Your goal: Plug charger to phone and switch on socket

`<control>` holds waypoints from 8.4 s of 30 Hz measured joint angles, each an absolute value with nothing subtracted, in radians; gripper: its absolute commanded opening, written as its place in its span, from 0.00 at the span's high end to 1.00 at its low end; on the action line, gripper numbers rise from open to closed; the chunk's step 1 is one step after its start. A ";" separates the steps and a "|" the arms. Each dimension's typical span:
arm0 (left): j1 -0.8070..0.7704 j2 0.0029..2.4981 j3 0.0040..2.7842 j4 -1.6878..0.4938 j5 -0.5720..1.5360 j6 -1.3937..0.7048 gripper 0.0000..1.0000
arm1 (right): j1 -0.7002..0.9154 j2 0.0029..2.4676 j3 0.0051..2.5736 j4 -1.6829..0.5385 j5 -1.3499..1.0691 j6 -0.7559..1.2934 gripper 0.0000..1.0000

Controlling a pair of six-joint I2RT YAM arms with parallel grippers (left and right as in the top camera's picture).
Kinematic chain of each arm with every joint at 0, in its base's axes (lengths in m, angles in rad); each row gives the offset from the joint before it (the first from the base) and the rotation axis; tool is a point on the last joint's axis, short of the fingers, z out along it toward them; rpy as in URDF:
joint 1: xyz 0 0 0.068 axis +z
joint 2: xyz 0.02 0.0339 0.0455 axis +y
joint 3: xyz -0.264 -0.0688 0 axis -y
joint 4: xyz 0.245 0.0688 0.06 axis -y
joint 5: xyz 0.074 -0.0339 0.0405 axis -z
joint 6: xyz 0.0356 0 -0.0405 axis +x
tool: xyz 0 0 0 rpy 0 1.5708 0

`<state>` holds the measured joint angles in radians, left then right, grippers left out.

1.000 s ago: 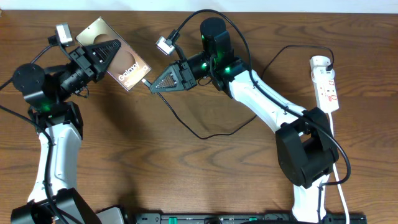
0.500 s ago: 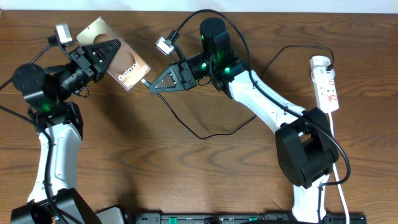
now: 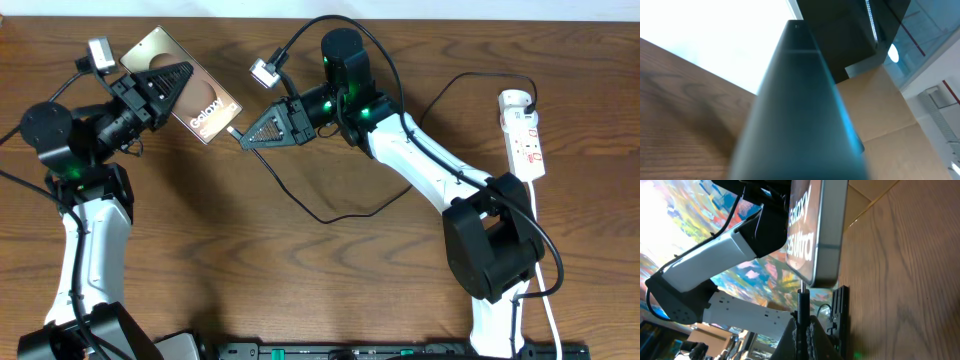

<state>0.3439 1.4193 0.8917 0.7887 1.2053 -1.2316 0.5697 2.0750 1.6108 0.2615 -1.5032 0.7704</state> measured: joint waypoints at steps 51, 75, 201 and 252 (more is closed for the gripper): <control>0.316 1.420 0.892 0.778 1.183 -1.208 0.92 | 0.557 2.075 1.611 0.266 -1.508 0.770 0.99; 0.305 1.420 0.892 0.781 1.159 -1.204 0.93 | 0.557 2.075 1.611 0.320 -1.507 0.824 0.99; 0.307 1.420 0.891 0.753 1.121 -1.284 0.92 | 0.552 2.075 1.611 0.342 -1.491 0.874 0.99; 0.306 1.422 0.891 0.783 1.157 -1.267 0.92 | 0.552 2.075 1.611 0.356 -1.500 0.998 0.99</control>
<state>0.3058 1.4216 0.8913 0.7826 1.1572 -1.2675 0.5518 2.0750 1.6108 0.3565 -1.4998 0.9977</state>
